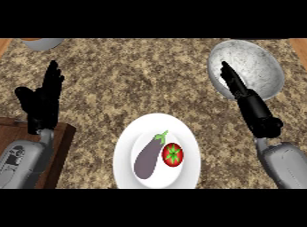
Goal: Pick the tomato from the plate and place it in the bowl
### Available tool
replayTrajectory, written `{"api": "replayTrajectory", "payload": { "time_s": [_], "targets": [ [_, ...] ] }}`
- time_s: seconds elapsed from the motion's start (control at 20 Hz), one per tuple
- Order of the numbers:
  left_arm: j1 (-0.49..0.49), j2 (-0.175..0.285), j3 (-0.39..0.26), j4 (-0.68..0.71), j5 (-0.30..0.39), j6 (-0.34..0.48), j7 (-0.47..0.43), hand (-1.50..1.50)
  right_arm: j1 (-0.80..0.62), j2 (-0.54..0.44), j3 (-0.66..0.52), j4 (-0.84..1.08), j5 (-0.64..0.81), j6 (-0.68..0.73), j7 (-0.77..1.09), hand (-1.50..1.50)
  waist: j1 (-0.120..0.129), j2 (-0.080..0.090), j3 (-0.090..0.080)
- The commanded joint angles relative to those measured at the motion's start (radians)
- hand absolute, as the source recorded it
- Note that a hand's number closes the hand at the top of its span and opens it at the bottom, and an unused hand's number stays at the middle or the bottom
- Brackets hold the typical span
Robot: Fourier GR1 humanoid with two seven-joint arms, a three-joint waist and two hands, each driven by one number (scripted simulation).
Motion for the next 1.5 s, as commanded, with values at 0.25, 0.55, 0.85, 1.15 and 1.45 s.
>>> {"api": "replayTrajectory", "payload": {
  "time_s": [0.25, 0.55, 0.85, 1.15, 1.45],
  "targets": [
    [0.053, -0.052, -0.099, -0.061, -0.006, -0.126, -0.096, 0.0, 0.082, 0.157, 0.39, -0.048, 0.169, 0.052, 0.214, 1.5, 0.025, -0.018, -0.007],
    [0.133, -0.049, -0.101, -0.11, 0.029, -0.143, -0.069, 0.0, 0.372, 0.288, 0.312, -0.111, 0.303, -0.422, -0.149, -1.5, -0.011, -0.023, 0.0],
    [0.137, -0.092, -0.115, -0.1, -0.006, -0.156, -0.111, 0.0, 0.507, 0.229, 0.443, -0.347, 0.477, -0.515, -0.177, -1.5, -0.002, -0.018, -0.004],
    [0.138, -0.056, -0.098, -0.195, -0.007, -0.161, -0.005, 0.0, 0.483, 0.142, 0.383, -0.518, 0.742, -0.469, 0.26, -1.5, 0.003, -0.019, -0.005],
    [0.125, -0.086, -0.106, -0.204, -0.042, -0.141, 0.014, 0.0, 0.377, 0.217, 0.387, -0.604, 0.816, -0.231, 0.628, -1.5, 0.01, -0.016, -0.005]
  ]
}}
